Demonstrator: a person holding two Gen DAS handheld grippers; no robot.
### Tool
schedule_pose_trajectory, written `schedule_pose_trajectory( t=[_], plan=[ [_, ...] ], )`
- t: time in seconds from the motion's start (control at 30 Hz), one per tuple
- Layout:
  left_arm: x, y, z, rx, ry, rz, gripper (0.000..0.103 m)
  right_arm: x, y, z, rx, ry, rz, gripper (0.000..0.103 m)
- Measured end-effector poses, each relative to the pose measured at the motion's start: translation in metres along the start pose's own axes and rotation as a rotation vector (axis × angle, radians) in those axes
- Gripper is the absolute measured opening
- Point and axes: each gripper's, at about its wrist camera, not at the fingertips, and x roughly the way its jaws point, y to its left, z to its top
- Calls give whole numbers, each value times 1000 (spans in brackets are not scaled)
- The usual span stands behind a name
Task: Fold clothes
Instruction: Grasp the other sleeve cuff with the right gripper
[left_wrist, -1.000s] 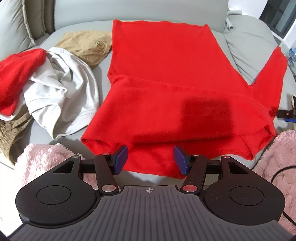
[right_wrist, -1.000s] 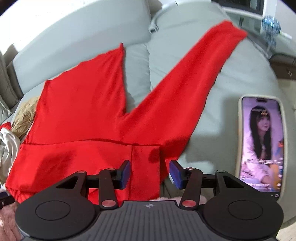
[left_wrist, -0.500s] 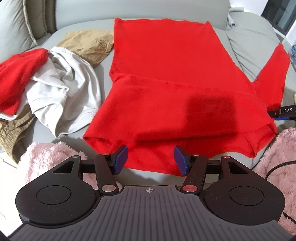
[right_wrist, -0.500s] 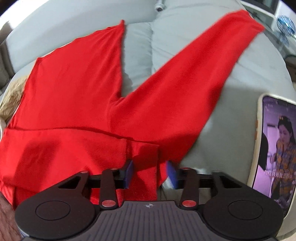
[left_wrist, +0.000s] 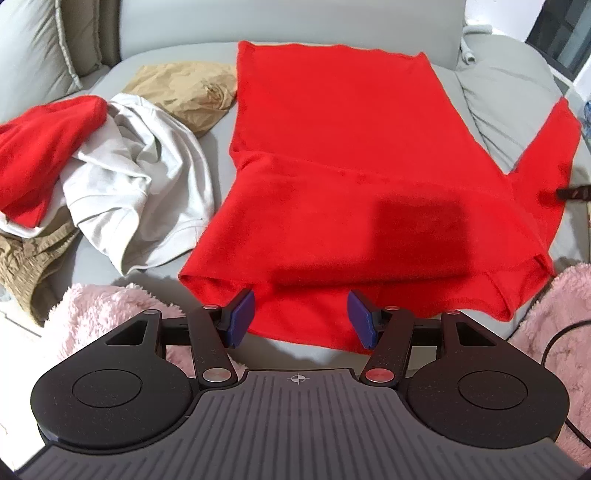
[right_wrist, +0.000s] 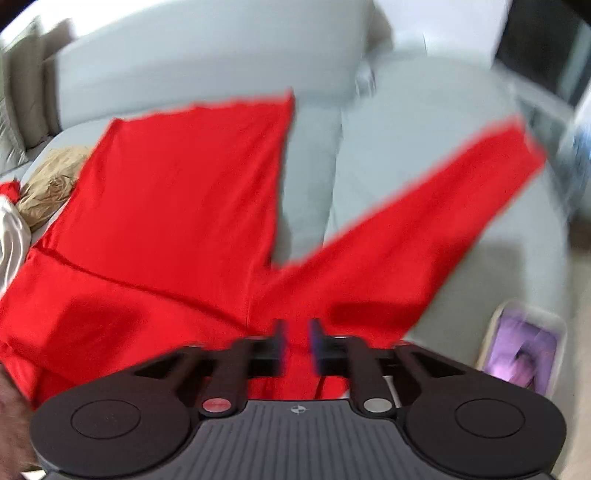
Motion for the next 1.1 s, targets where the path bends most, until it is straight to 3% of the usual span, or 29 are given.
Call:
schedule_pose_trajectory(
  t=[0.23,0.37,0.4,0.53,0.57,0.6,0.8,1.0,1.1],
  plan=[
    [1,-3,0,9,8,8,61,38,-30,-13,180,142,65,41],
    [4,-7,1,18,15,9,61,43,-33,-18,231,130,89,41],
    [4,-8,0,21,16,9,61,42,-32,-20,232,126,96,34],
    [7,-9,-2,33,24,14,61,43,-23,-22,168,118,89,22],
    [8,-9,-2,34,27,16,62,43,-21,-21,144,118,79,11],
    [9,-10,-2,36,29,17,62,43,-20,-19,135,116,70,7],
    [9,-9,-1,31,28,7,62,16,-13,-12,81,7,39,5],
    [8,-7,-1,14,19,9,62,-24,-5,16,-55,-173,-60,4],
    [8,-6,-1,9,16,13,62,-11,1,21,-134,-133,-120,4]
  ],
)
